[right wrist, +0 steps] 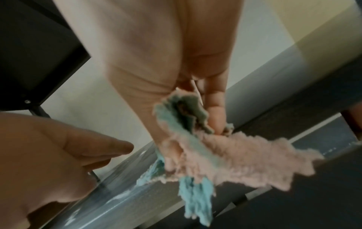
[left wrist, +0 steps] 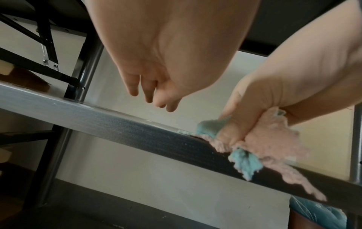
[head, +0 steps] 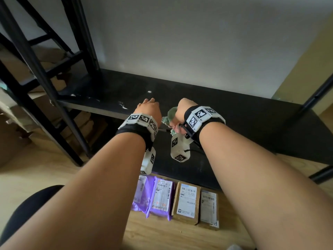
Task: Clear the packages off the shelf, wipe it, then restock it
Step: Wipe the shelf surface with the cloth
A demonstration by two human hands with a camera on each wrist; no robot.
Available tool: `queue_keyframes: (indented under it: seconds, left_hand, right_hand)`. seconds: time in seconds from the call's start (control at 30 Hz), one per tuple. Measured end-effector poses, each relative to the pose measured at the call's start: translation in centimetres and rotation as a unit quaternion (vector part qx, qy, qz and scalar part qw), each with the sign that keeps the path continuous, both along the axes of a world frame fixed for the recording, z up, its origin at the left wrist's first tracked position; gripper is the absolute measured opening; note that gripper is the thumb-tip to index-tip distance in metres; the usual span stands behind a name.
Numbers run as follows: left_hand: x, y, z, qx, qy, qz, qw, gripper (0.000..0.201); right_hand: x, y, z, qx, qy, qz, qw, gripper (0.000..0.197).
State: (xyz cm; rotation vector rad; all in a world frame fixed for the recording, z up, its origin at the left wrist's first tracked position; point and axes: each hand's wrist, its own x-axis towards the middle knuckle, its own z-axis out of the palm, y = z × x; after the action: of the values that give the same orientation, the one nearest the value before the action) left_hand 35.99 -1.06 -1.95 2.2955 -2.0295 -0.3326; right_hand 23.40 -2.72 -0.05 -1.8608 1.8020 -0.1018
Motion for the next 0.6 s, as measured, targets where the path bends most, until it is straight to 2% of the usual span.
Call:
queue_keyframes:
  seconds: [0.1, 0.17, 0.27, 0.37, 0.43, 0.53, 0.6]
  left_hand:
    - [0.3, 0.8, 0.1, -0.013, -0.002, 0.003, 1.000, 0.051]
    - [0.5, 1.3, 0.2, -0.015, -0.009, -0.005, 1.000, 0.050]
    - [0.7, 1.8, 0.3, -0.005, -0.008, -0.003, 1.000, 0.050]
    - [0.6, 2.3, 0.5, -0.006, -0.012, -0.003, 1.000, 0.050]
    - [0.5, 2.6, 0.6, -0.012, -0.014, -0.007, 1.000, 0.050]
    - [0.5, 2.8, 0.6, -0.011, -0.015, -0.011, 1.000, 0.050]
    - [0.5, 2.9, 0.6, -0.009, -0.016, -0.013, 1.000, 0.049]
  right_hand:
    - [-0.7, 0.5, 0.8, 0.005, -0.010, -0.013, 1.000, 0.027]
    - [-1.8, 0.6, 1.2, 0.017, -0.061, -0.042, 0.997, 0.026]
    - [-3.5, 0.8, 0.9, -0.037, -0.040, -0.100, 0.993, 0.029]
    - [-4.3, 1.6, 1.4, -0.019, -0.011, -0.059, 0.998, 0.040]
    - [-4.4, 1.9, 2.0, 0.021, -0.008, -0.018, 1.000, 0.032]
    - [-4.4, 2.1, 2.7, 0.060, 0.061, 0.026, 0.996, 0.016]
    - [-4.2, 1.9, 2.5, 0.101, 0.029, 0.043, 0.994, 0.029]
